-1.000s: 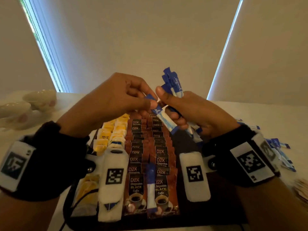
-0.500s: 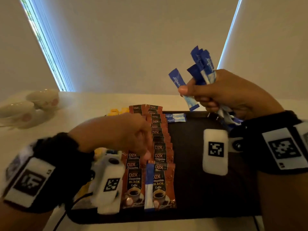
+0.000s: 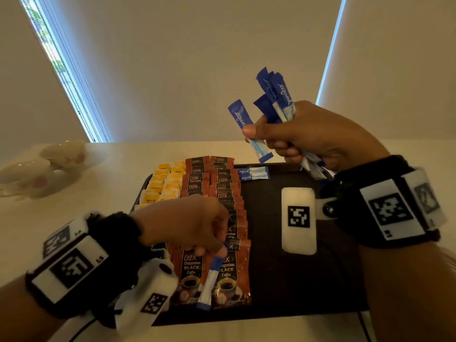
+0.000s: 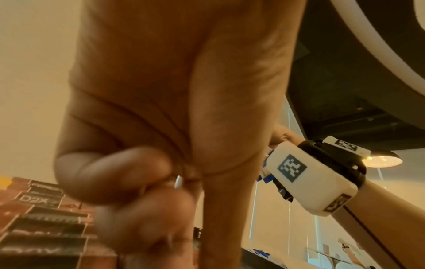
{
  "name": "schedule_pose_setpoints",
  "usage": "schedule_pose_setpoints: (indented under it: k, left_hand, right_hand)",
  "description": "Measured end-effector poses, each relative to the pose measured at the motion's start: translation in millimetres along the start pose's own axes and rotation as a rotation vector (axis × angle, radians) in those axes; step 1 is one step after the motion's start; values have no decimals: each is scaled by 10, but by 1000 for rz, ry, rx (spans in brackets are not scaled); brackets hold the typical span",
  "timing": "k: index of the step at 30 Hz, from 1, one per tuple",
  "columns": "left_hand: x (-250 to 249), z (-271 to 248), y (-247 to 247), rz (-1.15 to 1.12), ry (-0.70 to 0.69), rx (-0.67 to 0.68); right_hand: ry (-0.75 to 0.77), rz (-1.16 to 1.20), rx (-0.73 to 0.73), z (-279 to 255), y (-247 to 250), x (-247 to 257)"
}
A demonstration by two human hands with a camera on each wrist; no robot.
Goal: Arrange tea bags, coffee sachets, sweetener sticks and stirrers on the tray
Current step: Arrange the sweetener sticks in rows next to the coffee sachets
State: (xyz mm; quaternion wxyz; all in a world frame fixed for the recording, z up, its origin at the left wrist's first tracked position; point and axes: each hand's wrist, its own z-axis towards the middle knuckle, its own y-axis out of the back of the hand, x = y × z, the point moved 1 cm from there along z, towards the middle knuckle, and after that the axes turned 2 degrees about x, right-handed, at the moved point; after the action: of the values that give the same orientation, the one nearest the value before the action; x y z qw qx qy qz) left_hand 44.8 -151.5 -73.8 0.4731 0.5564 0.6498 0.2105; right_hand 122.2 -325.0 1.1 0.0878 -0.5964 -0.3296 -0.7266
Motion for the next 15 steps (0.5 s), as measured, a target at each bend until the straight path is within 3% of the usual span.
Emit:
schedule_pose_setpoints:
  k: [6, 9, 11, 15]
  left_hand:
    - [-30, 17, 0, -40, -10, 60]
    - [-15, -113, 152, -194, -50, 55]
    - [3, -287, 361, -330, -128, -87]
    - [46, -627, 745, -564, -381, -609]
  right_hand:
    - [-12, 66, -57, 33, -28, -7]
    - [23, 150, -137, 70, -54, -7]
    - [46, 165, -180, 89, -60, -16]
    - [36, 189, -111, 113, -88, -42]
